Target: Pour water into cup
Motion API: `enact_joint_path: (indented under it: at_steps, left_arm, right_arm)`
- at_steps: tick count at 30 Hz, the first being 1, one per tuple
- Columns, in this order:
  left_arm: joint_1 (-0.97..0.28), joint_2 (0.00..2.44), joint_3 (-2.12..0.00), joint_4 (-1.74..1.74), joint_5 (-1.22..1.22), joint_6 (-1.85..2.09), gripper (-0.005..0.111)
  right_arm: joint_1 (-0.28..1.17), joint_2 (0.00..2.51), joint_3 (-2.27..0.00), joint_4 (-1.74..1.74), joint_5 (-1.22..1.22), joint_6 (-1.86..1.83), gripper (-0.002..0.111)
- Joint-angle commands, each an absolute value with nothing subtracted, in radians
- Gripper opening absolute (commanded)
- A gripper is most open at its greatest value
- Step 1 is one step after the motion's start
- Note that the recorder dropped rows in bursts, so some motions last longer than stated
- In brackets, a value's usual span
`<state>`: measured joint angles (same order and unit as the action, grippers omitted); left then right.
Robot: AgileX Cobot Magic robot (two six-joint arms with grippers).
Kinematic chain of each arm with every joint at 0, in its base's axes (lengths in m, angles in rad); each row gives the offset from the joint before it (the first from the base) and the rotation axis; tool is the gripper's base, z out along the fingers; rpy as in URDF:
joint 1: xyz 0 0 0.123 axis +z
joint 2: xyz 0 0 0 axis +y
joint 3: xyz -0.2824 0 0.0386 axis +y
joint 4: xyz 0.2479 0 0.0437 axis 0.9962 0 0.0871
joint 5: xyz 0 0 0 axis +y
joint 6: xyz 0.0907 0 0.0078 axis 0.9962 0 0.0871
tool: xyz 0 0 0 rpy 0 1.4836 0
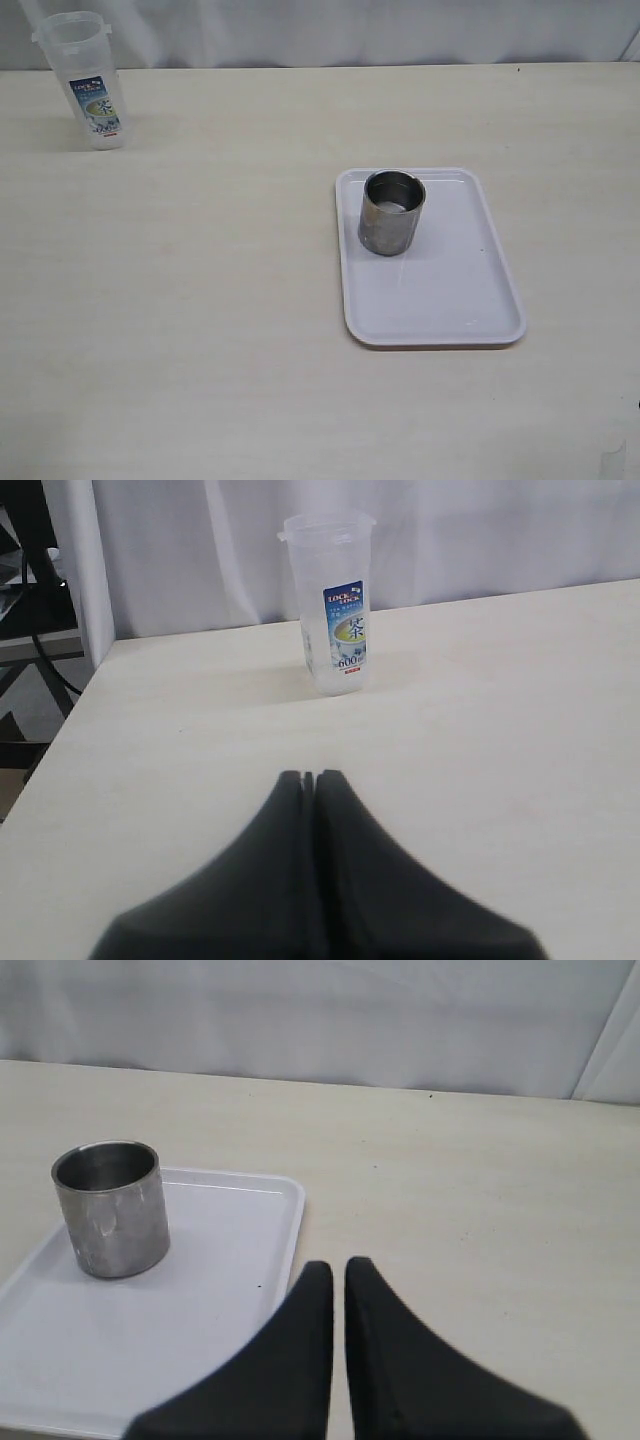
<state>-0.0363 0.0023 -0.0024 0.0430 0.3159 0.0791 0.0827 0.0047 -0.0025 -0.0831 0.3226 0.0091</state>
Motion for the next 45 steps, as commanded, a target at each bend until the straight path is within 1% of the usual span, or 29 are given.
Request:
enact_joint_path:
  at_steps: [1,45]
  left_arm:
    - [-0.035,0.000,0.000,0.041,0.308,0.081,0.000]
    - [-0.035,0.000,0.000,0.043,0.308,0.081,0.000]
  right_arm:
    - [0.085,0.000,0.000,-0.083,0.326,0.011,0.004]
    - [0.085,0.000,0.000,-0.083,0.342,0.021,0.004]
